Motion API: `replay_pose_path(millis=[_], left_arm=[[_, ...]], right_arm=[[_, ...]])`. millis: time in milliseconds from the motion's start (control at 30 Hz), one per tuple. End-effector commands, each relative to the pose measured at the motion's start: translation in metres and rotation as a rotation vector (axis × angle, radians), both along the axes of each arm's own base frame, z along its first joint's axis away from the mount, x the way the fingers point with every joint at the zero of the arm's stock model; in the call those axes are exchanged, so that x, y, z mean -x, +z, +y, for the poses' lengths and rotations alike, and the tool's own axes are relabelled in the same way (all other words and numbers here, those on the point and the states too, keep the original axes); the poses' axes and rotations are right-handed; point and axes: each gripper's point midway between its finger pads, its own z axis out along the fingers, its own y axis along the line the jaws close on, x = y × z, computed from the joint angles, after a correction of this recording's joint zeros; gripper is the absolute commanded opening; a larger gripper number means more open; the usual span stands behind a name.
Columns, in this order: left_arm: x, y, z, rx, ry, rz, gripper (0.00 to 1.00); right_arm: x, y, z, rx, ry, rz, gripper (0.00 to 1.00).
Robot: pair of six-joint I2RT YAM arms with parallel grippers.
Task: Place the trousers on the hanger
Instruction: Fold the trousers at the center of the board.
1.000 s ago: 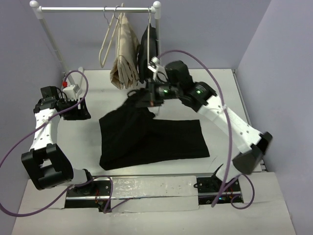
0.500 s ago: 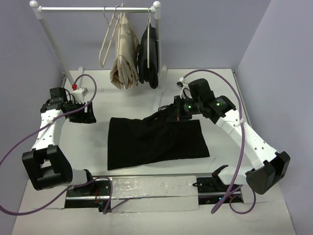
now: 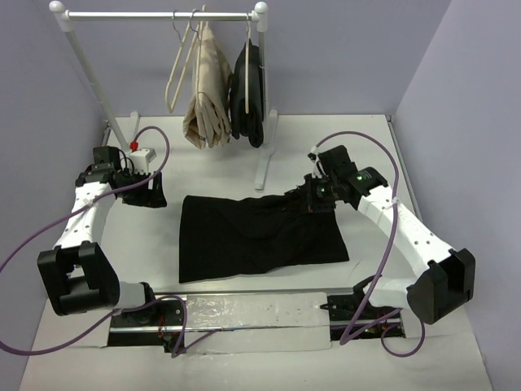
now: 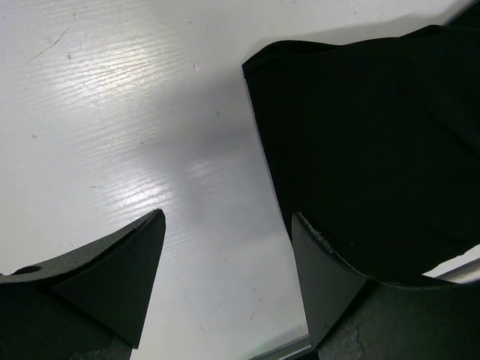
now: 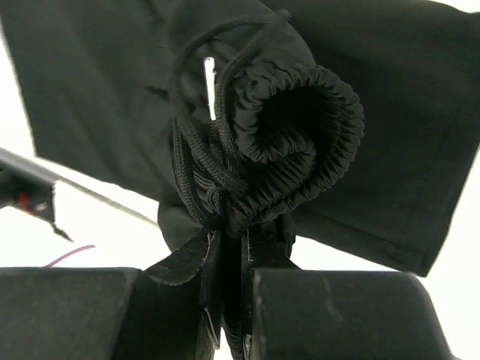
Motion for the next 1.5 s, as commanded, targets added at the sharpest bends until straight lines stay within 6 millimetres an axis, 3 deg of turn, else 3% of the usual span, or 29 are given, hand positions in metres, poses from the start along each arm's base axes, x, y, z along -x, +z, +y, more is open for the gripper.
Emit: replay_pose_path(millis=[0,267,367,433,467,500,567,600,700,833,1000,1067,1133,1167,1200,1233,1267,1300,1333,1467], left_arm=[[-0.004,0.008,-0.001,-0.009,0.005,-0.035,0.78],[-0.004,0.006,0.000,-0.017,0.016,-0.039,0.77],[-0.004,0.006,0.001,-0.017,0.017,-0.040,0.77],[-0.003,0.006,0.001,-0.020,0.019,-0.039,0.77],[-0.003,0.006,0.001,-0.023,0.019,-0.041,0.77],[-0.003,0.007,0.001,-0.026,0.019,-0.044,0.77],[-0.003,0.009,0.002,-0.027,0.021,-0.048,0.78],[-0.003,0.009,0.002,-0.028,0.021,-0.050,0.78],[-0.004,0.017,0.002,-0.029,0.019,-0.064,0.78],[-0.003,0.040,0.002,-0.043,0.003,-0.114,0.78],[-0.003,0.104,-0.004,-0.028,-0.068,-0.287,0.78],[-0.001,0.147,-0.012,0.015,-0.102,-0.406,0.77],[-0.001,0.176,-0.020,0.056,-0.121,-0.457,0.75],[-0.003,0.212,-0.027,0.079,-0.150,-0.534,0.74],[-0.004,0.227,-0.030,0.099,-0.149,-0.550,0.73],[-0.012,0.264,-0.032,0.124,-0.135,-0.611,0.72],[-0.014,0.287,-0.036,0.151,-0.142,-0.654,0.71],[-0.029,0.303,-0.036,0.196,-0.104,-0.670,0.71],[-0.027,0.349,-0.039,0.201,-0.112,-0.779,0.71],[-0.052,0.420,-0.047,0.307,-0.115,-0.936,0.82]], right_arm=[[-0.007,-0.013,-0.021,0.081,-0.041,-0.033,0.00],[-0.021,-0.046,-0.060,0.194,-0.228,-0.020,0.05],[-0.027,-0.053,-0.064,0.211,-0.245,-0.016,0.15],[-0.029,-0.063,-0.069,0.242,-0.253,0.002,0.28],[-0.028,-0.070,-0.075,0.276,-0.270,0.014,0.40],[-0.028,-0.080,-0.087,0.344,-0.311,0.040,0.60],[-0.025,-0.092,-0.106,0.433,-0.376,0.084,0.80],[-0.020,-0.098,-0.120,0.502,-0.409,0.112,0.82],[-0.019,-0.110,-0.134,0.557,-0.482,0.171,0.84],[-0.040,-0.089,-0.129,0.501,-0.528,0.092,0.85],[-0.062,-0.052,-0.106,0.358,-0.484,-0.016,0.83],[-0.068,-0.036,-0.098,0.301,-0.473,-0.057,0.82],[-0.072,-0.026,-0.094,0.277,-0.462,-0.078,0.81],[-0.071,-0.024,-0.092,0.268,-0.453,-0.080,0.80],[-0.071,-0.024,-0.091,0.266,-0.447,-0.079,0.80],[-0.072,-0.023,-0.090,0.264,-0.441,-0.080,0.79],[-0.071,-0.024,-0.089,0.261,-0.434,-0.077,0.79],[-0.070,-0.026,-0.089,0.261,-0.428,-0.072,0.79],[-0.070,-0.028,-0.088,0.261,-0.425,-0.068,0.78],[-0.068,-0.034,-0.084,0.241,-0.413,-0.055,0.77]])
